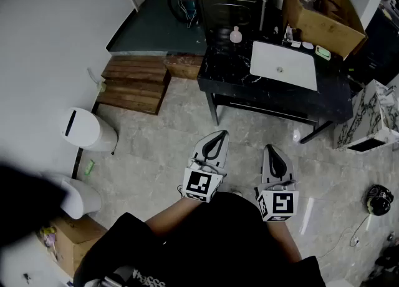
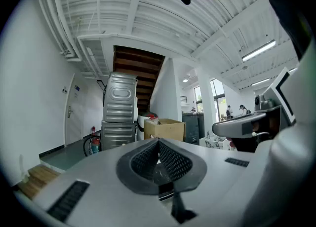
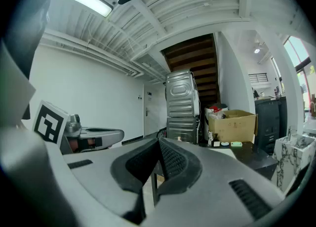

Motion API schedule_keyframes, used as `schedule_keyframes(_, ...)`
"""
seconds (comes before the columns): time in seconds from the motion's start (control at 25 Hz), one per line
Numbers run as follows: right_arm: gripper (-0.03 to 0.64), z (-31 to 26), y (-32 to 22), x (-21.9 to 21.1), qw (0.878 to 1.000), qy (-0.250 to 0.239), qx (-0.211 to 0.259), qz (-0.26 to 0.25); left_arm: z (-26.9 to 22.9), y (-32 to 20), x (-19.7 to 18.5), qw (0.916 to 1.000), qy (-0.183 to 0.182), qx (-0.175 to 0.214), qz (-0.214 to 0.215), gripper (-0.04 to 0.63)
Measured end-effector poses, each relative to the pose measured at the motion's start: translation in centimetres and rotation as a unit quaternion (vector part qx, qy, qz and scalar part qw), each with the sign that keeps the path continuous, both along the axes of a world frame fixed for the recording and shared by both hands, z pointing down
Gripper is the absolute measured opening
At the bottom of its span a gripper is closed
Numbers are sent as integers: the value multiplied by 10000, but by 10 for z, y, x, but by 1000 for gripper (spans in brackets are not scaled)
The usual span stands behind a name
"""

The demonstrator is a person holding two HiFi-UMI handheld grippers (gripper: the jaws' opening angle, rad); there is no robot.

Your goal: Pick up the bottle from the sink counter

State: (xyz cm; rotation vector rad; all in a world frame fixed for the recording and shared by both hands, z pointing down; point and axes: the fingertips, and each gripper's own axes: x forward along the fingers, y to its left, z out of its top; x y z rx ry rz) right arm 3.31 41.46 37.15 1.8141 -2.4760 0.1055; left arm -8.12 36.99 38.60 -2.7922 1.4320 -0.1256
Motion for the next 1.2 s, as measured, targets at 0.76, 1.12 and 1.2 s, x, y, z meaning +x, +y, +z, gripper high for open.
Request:
schedule_keyframes(0.76,38,32,-22,60,9990,-412,22,155,27,-32,15,9996,147,-142,-190,15)
schedule_keyframes(1.12,38,44,-125,52,9992,-207,-234,261,45,-138,15,9992,214,-329,-41,15)
schedule_keyframes(1.2,38,42,-156,44,9995,-85,-229,196,43,-165,13,9993,247,-286,-30,15)
